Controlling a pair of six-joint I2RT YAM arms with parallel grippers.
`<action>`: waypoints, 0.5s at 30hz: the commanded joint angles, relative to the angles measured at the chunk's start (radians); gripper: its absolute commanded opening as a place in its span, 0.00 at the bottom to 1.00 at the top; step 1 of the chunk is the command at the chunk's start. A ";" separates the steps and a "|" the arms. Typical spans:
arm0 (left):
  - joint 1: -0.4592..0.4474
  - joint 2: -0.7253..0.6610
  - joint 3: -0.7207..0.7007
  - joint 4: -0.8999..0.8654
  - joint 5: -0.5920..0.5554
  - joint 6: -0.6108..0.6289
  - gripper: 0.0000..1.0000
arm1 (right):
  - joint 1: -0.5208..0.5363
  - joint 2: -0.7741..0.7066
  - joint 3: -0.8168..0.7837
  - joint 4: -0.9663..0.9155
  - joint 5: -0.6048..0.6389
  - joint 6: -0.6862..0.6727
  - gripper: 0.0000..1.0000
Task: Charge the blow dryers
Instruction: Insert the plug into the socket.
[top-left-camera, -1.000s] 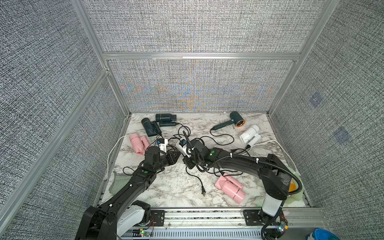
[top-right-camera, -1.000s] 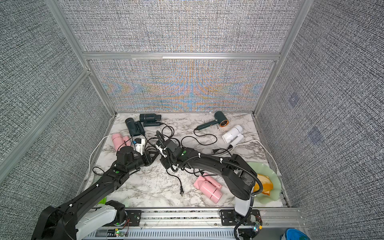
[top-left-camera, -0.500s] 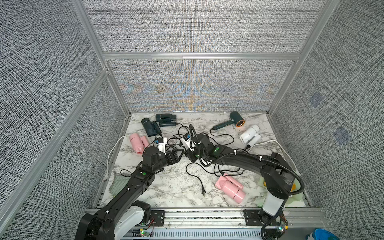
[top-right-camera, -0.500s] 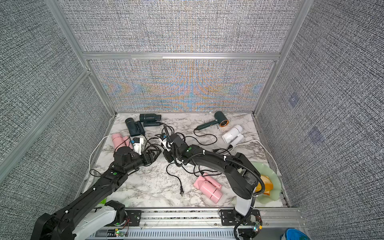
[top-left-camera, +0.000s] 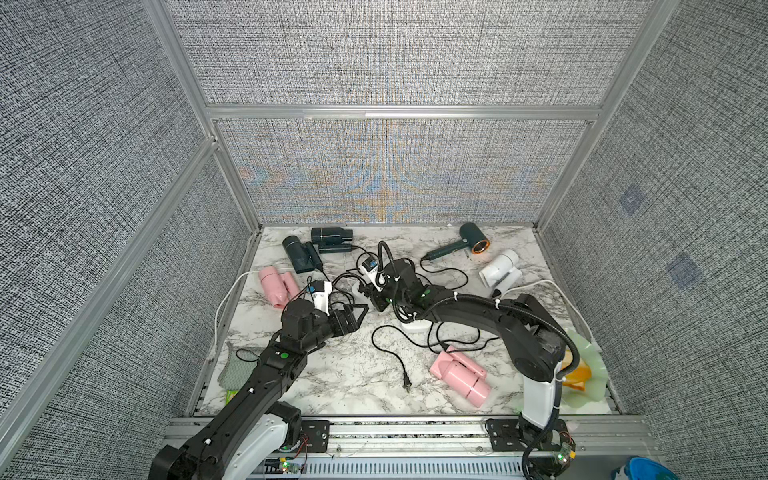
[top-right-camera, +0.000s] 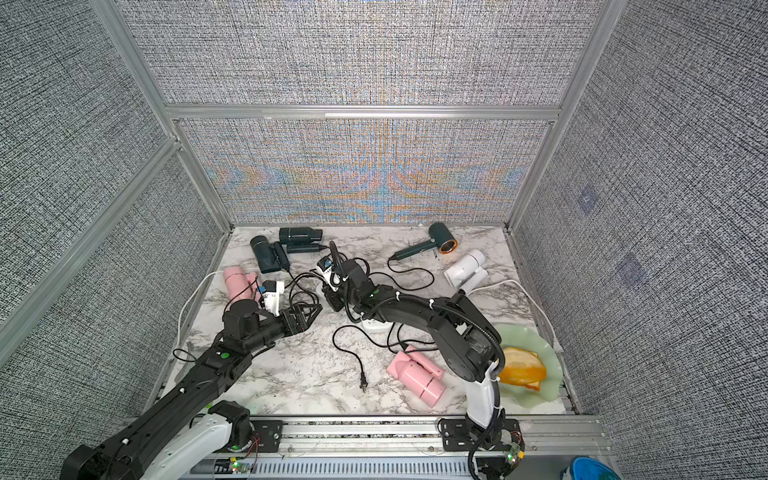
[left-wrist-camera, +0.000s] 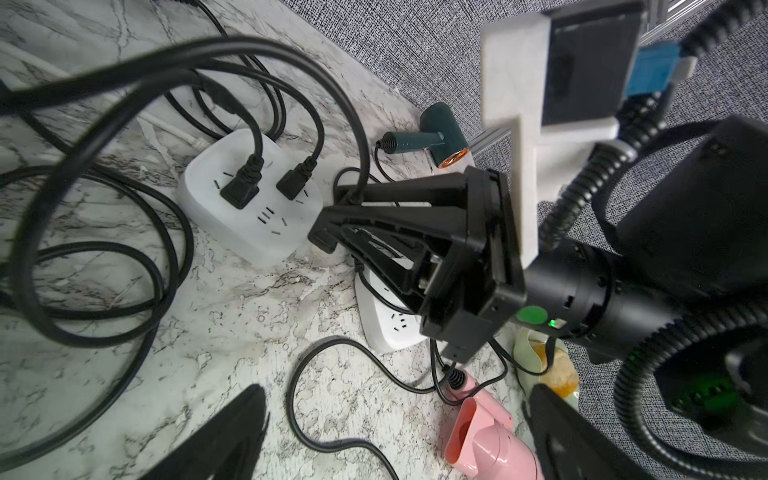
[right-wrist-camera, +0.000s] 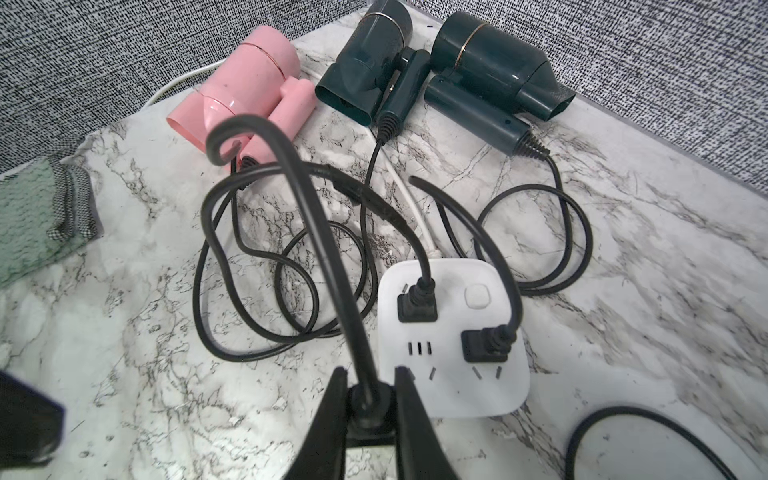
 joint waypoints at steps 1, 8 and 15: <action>0.001 -0.013 -0.005 -0.021 -0.007 -0.001 0.99 | -0.006 0.022 0.015 0.075 0.005 -0.028 0.13; 0.001 -0.048 -0.018 -0.059 -0.029 -0.003 0.99 | -0.028 0.053 0.006 0.127 -0.008 -0.013 0.13; 0.001 -0.057 -0.020 -0.080 -0.012 0.000 1.00 | -0.035 0.092 0.008 0.167 -0.022 0.000 0.13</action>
